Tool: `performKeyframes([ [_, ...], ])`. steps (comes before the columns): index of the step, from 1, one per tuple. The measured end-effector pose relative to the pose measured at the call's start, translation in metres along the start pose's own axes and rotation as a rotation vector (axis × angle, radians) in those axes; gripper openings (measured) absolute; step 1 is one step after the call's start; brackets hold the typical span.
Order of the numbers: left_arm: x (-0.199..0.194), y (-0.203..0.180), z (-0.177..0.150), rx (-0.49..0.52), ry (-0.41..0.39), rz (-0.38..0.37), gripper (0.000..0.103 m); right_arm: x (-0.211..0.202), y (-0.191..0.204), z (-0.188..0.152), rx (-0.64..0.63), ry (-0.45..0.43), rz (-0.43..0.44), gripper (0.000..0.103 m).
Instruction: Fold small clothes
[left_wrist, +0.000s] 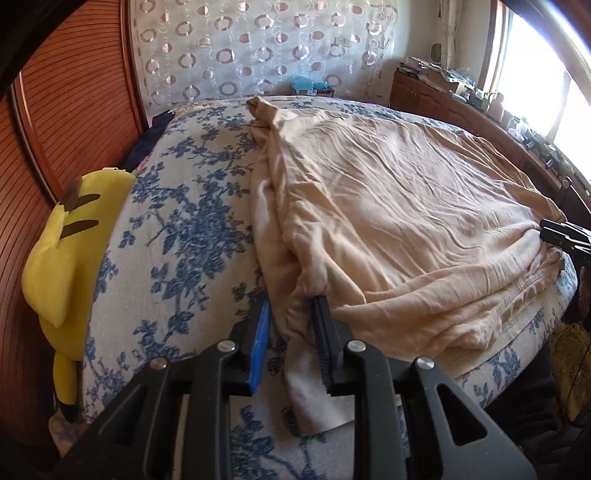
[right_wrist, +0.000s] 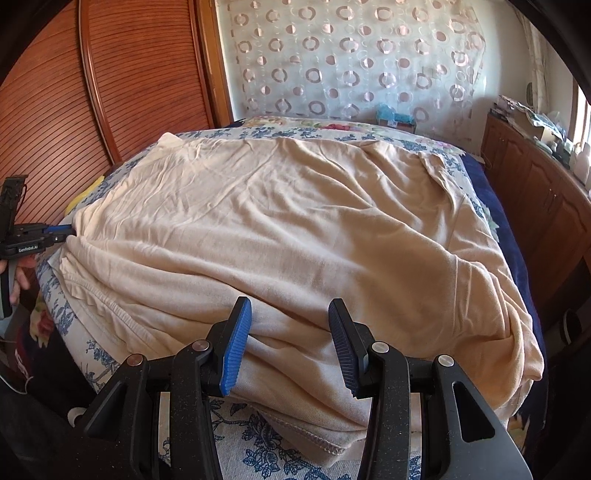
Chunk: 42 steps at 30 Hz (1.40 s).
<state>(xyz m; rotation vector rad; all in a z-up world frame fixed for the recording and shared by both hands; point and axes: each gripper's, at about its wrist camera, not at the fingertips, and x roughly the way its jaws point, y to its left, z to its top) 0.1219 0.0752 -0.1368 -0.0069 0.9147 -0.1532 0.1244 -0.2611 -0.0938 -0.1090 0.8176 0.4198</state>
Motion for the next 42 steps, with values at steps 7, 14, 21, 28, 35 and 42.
performKeyframes([
  [7,0.005,0.0,0.01,0.013,0.033,-0.024,0.017,0.0,-0.004,-0.004,0.014,0.001,-0.006,0.044],
  [14,-0.007,-0.017,0.019,0.02,-0.034,-0.158,0.001,-0.009,-0.014,-0.009,0.042,-0.02,-0.019,0.044],
  [21,-0.036,-0.068,0.064,0.073,-0.134,-0.325,0.001,-0.028,-0.033,-0.011,0.077,-0.048,-0.039,0.044],
  [28,-0.041,-0.145,0.119,0.186,-0.173,-0.439,0.001,-0.051,-0.048,-0.014,0.108,-0.084,-0.067,0.044],
  [35,-0.037,-0.243,0.162,0.309,-0.179,-0.544,0.001,-0.079,-0.065,-0.019,0.135,-0.122,-0.104,0.044],
  [42,-0.034,-0.332,0.191,0.405,-0.165,-0.613,0.001,-0.101,-0.08,-0.025,0.16,-0.148,-0.129,0.044],
])
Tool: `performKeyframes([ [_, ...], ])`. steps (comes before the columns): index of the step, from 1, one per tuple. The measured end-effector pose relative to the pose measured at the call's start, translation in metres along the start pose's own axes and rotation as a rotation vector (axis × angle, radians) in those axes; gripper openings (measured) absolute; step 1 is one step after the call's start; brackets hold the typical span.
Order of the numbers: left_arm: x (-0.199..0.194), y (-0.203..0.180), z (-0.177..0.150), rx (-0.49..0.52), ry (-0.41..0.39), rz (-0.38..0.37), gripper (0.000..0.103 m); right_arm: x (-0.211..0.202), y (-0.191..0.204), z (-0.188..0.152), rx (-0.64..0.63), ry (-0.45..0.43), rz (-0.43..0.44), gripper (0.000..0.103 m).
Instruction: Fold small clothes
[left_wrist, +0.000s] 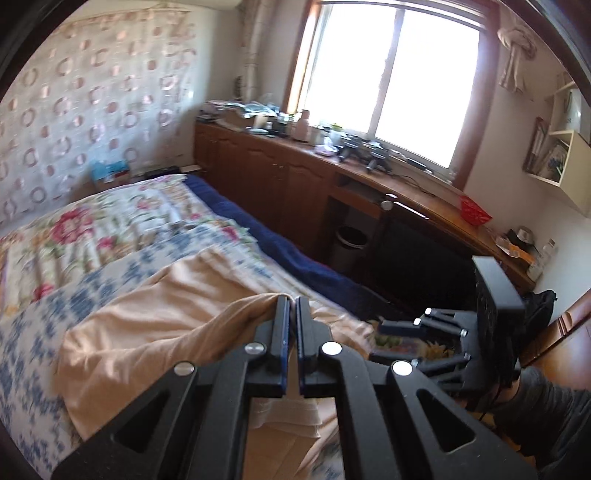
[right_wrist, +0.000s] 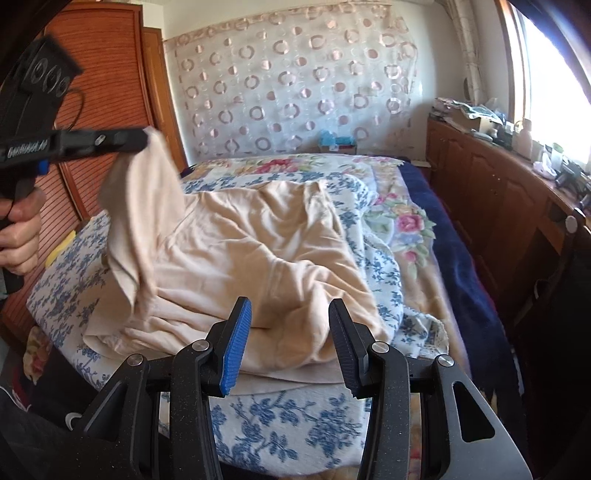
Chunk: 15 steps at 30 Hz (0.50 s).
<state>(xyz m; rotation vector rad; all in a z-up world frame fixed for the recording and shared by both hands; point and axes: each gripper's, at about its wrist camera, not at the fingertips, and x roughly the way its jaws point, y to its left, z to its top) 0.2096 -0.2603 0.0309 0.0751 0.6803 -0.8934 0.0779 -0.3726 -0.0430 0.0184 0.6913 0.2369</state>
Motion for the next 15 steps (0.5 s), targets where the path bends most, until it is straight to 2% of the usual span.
performKeyframes([
  [3,0.02,-0.016,0.013,0.03,0.016,0.002,0.001,-0.004,-0.005,-0.002,0.013,-0.003,-0.003,0.044],
  [5,0.036,-0.017,0.016,0.017,0.055,0.003,0.001,-0.005,-0.007,-0.004,0.019,-0.004,-0.004,0.044],
  [9,0.059,-0.005,-0.002,-0.023,0.139,0.002,0.002,-0.004,-0.009,-0.005,0.021,-0.002,-0.001,0.044],
  [11,0.061,0.004,-0.013,-0.041,0.176,0.026,0.009,-0.002,-0.009,-0.005,0.018,0.003,-0.004,0.044],
  [15,0.037,0.02,-0.032,-0.035,0.168,0.076,0.01,0.001,-0.01,-0.005,0.015,0.005,-0.008,0.044],
])
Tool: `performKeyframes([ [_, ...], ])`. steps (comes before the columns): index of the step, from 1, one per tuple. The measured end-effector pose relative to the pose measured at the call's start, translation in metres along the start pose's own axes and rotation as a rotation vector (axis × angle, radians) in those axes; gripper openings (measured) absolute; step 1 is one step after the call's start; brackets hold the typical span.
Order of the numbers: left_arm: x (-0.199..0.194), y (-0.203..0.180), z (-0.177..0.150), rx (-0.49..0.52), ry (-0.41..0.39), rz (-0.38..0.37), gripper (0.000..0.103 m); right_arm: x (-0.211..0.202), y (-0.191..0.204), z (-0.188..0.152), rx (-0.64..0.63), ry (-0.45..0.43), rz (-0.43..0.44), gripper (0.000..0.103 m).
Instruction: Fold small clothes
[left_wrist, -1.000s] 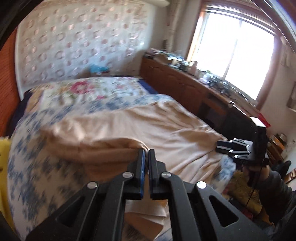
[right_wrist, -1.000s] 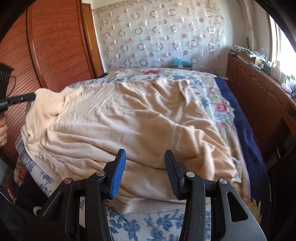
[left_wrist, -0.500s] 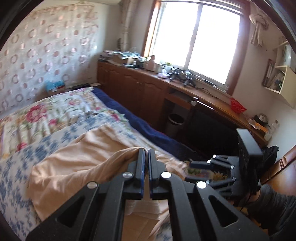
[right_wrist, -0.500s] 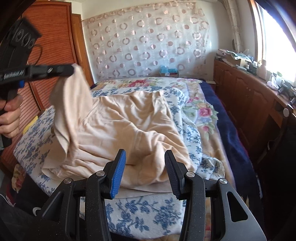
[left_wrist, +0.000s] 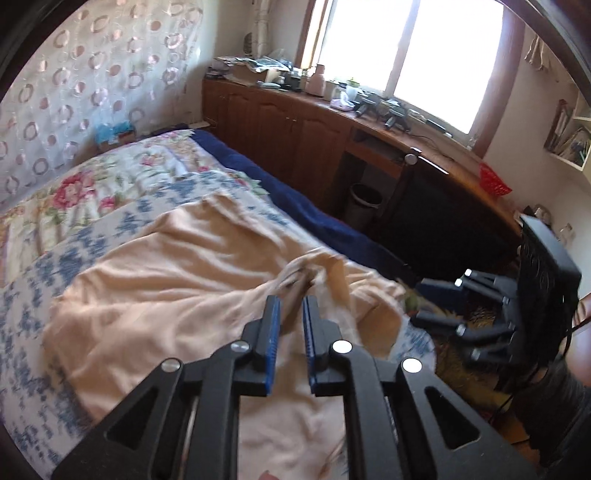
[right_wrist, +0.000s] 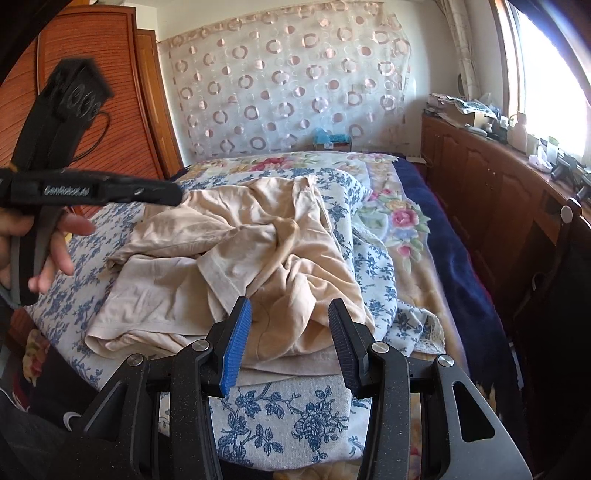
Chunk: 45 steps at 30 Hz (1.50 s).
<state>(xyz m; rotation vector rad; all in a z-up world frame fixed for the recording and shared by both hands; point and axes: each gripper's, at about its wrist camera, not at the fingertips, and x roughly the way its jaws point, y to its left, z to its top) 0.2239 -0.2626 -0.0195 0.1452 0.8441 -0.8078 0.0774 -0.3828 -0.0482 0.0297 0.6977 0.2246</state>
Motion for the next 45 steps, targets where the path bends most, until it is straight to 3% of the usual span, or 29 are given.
performKeyframes([
  [9,-0.068,0.072,-0.062,-0.074,-0.033,0.135,0.01,0.019,0.021,0.031,-0.075,-0.005,0.021,0.044],
  [16,-0.111,0.122,-0.121,-0.184,-0.058,0.24,0.01,0.059,0.076,0.066,-0.16,0.018,0.118,0.044],
  [23,-0.135,0.136,-0.156,-0.236,-0.081,0.285,0.01,0.109,0.147,0.082,-0.272,0.08,0.224,0.044],
  [31,-0.152,0.131,-0.171,-0.247,-0.105,0.298,0.01,0.159,0.216,0.075,-0.392,0.202,0.303,0.044],
  [45,-0.165,0.133,-0.177,-0.257,-0.134,0.306,0.01,0.189,0.252,0.056,-0.511,0.307,0.294,0.044],
])
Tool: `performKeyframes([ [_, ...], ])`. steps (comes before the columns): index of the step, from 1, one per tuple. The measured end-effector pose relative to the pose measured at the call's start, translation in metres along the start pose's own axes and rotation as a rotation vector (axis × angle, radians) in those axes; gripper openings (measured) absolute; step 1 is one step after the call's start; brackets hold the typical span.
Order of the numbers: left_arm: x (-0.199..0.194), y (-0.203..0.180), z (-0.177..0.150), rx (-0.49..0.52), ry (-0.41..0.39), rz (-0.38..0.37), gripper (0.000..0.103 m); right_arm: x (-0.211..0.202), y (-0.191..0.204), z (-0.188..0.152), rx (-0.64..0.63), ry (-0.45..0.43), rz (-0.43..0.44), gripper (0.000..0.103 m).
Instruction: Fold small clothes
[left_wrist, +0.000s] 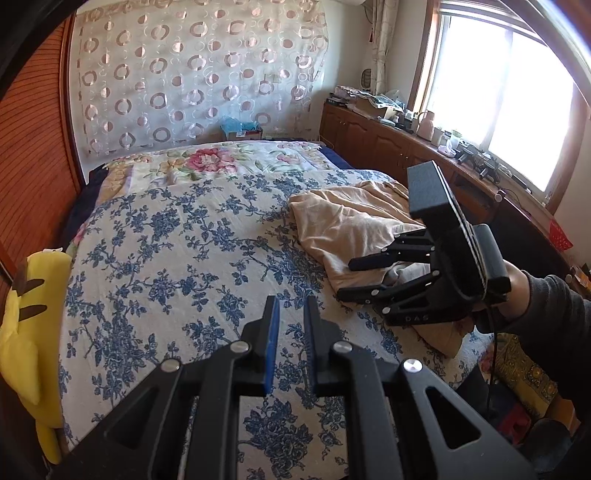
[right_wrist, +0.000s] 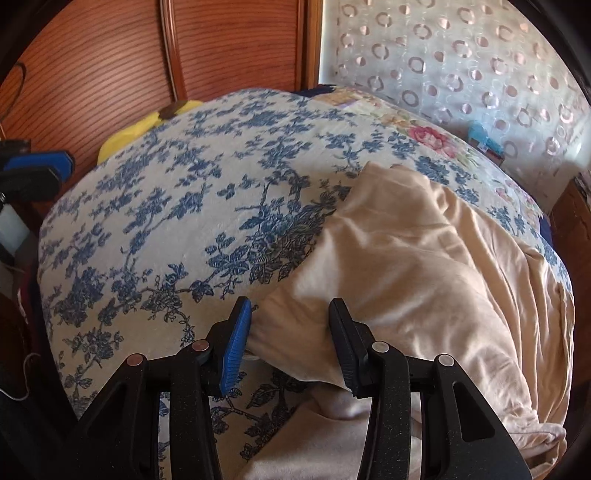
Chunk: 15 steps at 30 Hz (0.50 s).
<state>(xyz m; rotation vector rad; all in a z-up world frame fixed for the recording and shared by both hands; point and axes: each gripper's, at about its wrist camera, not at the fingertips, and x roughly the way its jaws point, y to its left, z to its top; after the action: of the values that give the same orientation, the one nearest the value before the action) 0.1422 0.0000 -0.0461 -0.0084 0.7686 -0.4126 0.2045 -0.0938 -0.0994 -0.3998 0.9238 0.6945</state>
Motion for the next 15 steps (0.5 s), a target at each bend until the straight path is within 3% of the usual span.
performKeyframes([
  [8,0.007,0.003,-0.004,-0.017,0.01,-0.005,0.01,0.004,0.005,-0.002,-0.043,-0.004,-0.016,0.043],
  [11,0.011,0.003,-0.004,-0.013,0.017,-0.006,0.01,0.0,0.006,-0.003,-0.068,0.004,0.004,0.004],
  [15,0.022,0.004,-0.003,-0.021,0.023,-0.02,0.01,-0.024,-0.007,0.001,-0.066,-0.052,-0.04,0.003],
])
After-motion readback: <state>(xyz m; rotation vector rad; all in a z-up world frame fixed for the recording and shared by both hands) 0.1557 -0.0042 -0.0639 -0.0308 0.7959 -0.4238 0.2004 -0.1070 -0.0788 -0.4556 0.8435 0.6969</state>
